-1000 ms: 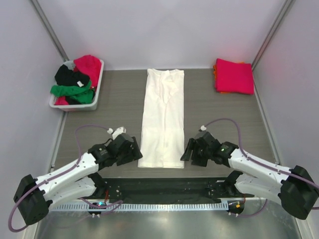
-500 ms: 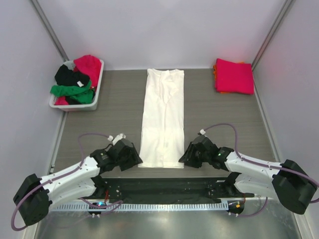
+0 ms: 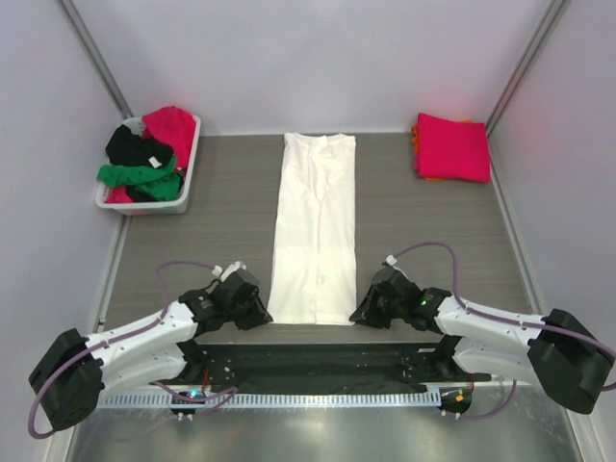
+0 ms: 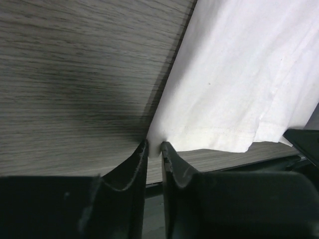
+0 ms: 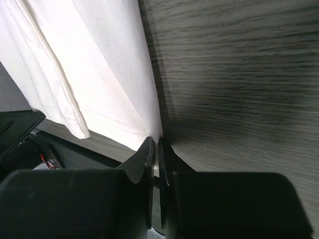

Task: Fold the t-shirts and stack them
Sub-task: Fold the tshirt

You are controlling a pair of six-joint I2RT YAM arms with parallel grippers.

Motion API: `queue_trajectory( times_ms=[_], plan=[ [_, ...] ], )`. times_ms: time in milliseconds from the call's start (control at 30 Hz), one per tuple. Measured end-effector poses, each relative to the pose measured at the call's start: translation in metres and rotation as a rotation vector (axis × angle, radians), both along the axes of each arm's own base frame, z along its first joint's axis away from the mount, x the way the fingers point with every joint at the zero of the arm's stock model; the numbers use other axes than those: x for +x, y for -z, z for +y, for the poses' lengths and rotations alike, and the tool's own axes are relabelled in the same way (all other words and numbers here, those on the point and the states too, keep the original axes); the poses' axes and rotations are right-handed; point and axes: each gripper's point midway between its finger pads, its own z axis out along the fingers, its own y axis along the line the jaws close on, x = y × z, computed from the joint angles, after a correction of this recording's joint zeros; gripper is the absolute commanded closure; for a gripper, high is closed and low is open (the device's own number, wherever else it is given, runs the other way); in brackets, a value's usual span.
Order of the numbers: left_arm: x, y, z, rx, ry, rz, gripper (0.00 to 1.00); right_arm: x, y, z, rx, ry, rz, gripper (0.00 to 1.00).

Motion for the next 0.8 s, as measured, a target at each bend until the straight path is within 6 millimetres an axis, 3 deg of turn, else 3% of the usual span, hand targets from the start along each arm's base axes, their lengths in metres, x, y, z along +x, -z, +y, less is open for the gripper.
queue_trajectory(
  times_ms=[133, 400, 600, 800],
  plan=[
    [-0.001, 0.006, -0.001, 0.013, 0.005, 0.021, 1.00, -0.001, 0.001, -0.003, -0.005, 0.006, 0.000, 0.99],
    [-0.013, -0.004, -0.011, -0.011, 0.057, 0.013, 1.00, -0.013, -0.007, -0.017, -0.028, 0.004, -0.006, 0.99],
    [-0.017, -0.057, -0.024, -0.066, 0.082, -0.057, 1.00, -0.025, -0.028, -0.026, -0.041, 0.011, -0.015, 0.99],
    [0.008, -0.122, -0.029, -0.058, 0.043, -0.171, 1.00, 0.002, -0.080, -0.028, -0.083, 0.077, -0.118, 0.99]
  ],
)
